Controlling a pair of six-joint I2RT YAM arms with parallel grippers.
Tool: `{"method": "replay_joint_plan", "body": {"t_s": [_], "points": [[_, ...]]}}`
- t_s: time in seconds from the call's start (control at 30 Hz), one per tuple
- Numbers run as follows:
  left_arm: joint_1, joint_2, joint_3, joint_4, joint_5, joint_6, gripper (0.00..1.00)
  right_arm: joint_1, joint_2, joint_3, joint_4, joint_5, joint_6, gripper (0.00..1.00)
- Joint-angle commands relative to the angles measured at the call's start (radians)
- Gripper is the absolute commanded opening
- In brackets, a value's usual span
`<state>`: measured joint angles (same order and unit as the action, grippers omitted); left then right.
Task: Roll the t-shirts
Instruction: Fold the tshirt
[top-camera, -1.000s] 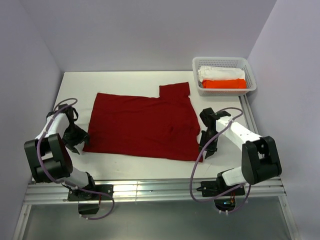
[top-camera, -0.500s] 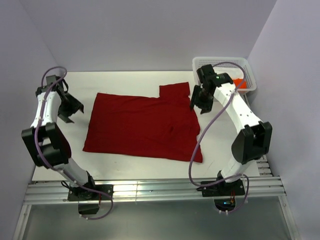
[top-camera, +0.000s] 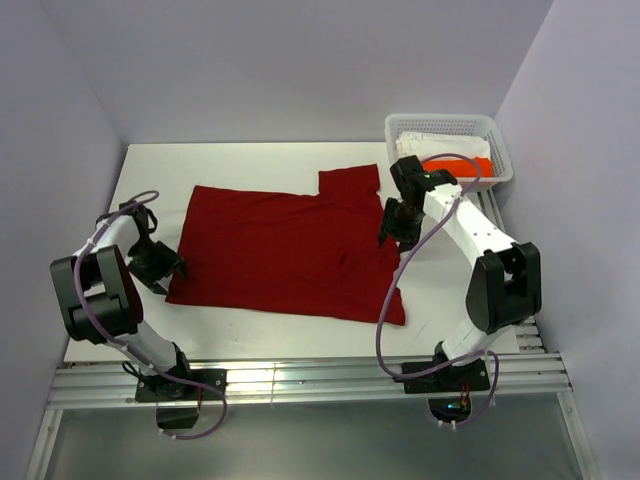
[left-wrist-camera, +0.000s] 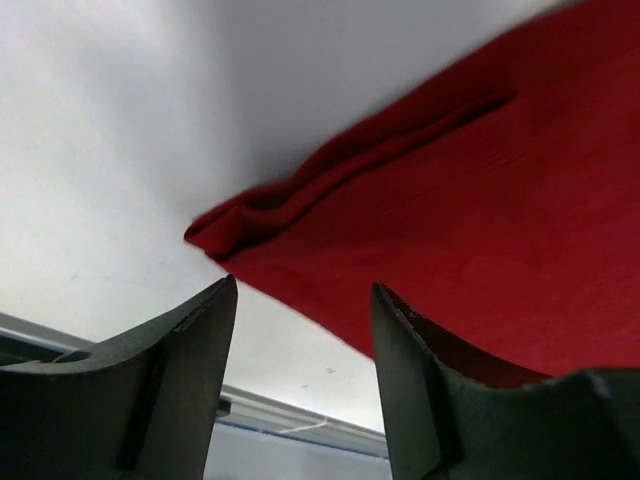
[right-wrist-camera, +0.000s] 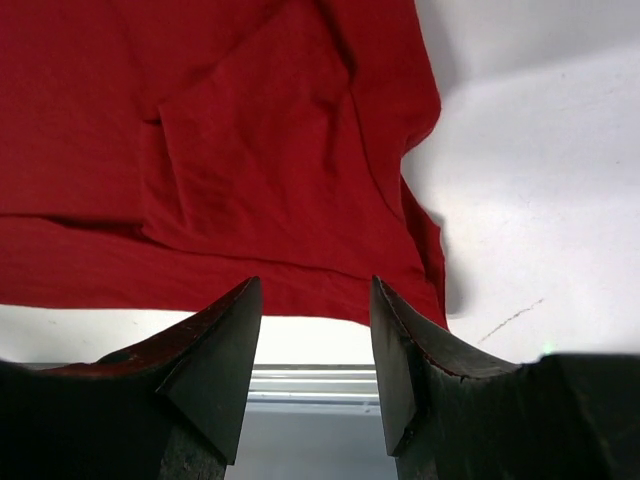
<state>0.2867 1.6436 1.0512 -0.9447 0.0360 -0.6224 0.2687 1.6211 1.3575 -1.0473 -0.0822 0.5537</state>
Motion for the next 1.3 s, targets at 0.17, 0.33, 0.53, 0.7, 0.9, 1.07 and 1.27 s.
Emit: {"method": "replay_joint_plan", "body": {"t_s": [0.17,0.33,0.53,0.7,0.9,1.07,1.27], "points": [[-0.001,-0.059,-0.111,0.104,0.004,-0.005,0.5,0.01,-0.083,-0.038,0.061,-0.028,0.023,0.54],[0.0,-0.01,-0.132,0.101,-0.094,-0.031,0.46,0.01,-0.079,-0.012,0.055,-0.031,0.022,0.54],[0.011,0.062,-0.129,0.031,-0.143,-0.069,0.42,0.01,-0.076,0.005,0.053,-0.044,0.02,0.54],[0.045,-0.004,-0.187,-0.008,-0.101,-0.124,0.36,0.01,-0.069,0.009,0.059,-0.05,0.018,0.54],[0.055,-0.074,-0.266,-0.057,-0.055,-0.134,0.41,0.01,-0.079,-0.018,0.086,-0.076,0.022,0.55],[0.054,-0.149,-0.27,-0.128,-0.087,-0.12,0.44,0.01,-0.066,-0.02,0.095,-0.087,0.003,0.55],[0.057,-0.171,-0.091,-0.195,-0.079,-0.102,0.57,0.009,0.023,0.089,0.09,-0.083,-0.024,0.55]]}}
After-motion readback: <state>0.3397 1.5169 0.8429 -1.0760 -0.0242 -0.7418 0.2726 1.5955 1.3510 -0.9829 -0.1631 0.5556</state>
